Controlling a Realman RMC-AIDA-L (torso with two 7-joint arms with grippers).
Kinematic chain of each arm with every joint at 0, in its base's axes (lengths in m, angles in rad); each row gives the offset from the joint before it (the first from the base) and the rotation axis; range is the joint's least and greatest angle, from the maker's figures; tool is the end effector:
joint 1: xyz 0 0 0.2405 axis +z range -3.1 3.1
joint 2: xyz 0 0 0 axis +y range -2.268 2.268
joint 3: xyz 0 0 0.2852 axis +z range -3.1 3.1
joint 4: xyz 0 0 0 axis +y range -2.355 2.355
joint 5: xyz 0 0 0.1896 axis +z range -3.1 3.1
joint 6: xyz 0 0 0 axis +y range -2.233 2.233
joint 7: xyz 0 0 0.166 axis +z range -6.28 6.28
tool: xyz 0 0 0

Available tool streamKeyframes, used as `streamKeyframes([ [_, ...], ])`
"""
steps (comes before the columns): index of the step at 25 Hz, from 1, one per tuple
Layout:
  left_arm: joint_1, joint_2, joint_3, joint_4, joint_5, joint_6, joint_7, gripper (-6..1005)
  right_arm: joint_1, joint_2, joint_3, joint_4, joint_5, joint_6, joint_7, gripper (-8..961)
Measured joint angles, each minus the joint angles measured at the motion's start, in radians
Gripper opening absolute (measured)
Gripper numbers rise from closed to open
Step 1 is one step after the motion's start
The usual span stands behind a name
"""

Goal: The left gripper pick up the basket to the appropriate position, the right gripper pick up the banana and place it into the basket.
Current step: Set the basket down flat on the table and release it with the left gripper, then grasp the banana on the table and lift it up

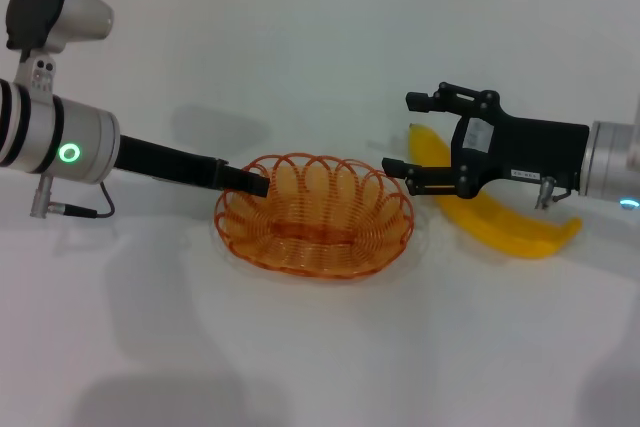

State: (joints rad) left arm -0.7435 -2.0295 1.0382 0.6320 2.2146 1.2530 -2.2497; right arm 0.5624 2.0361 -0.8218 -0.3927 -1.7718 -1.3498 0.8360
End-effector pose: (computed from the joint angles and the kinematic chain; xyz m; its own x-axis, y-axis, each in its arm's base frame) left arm -0.2473 0.3920 -0.0641 0.5613 0.8093 0.1733 0.8271 -0.5411 -0.1520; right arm 0.2736 0.3492 -0.0561 0.8981 -0.0104 -0.4397 -0.2019 -0.8979 -0.3911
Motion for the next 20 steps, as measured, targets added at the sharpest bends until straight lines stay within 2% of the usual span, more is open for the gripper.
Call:
streamKeyframes([
  [4,0.007,0.0,0.0,0.015,0.001,0.011,-0.001,507,-0.006,-0.001,0.002,0.0,0.001,0.0,0.0,874],
  [8,0.054,0.001,-0.001,0.116,-0.005,0.058,-0.004,594,-0.023,-0.003,0.003,-0.006,0.004,-0.002,0.0,874],
  [11,0.141,-0.001,0.002,0.277,-0.038,0.109,-0.004,820,-0.034,-0.003,0.019,-0.012,0.008,-0.007,0.0,874],
  [14,0.229,-0.002,0.005,0.44,-0.078,0.176,0.01,856,-0.039,-0.004,0.047,-0.012,0.008,-0.01,0.0,873],
  [20,0.348,-0.002,0.003,0.601,-0.093,0.249,0.188,877,-0.044,-0.005,0.067,-0.012,0.009,-0.011,0.0,873],
])
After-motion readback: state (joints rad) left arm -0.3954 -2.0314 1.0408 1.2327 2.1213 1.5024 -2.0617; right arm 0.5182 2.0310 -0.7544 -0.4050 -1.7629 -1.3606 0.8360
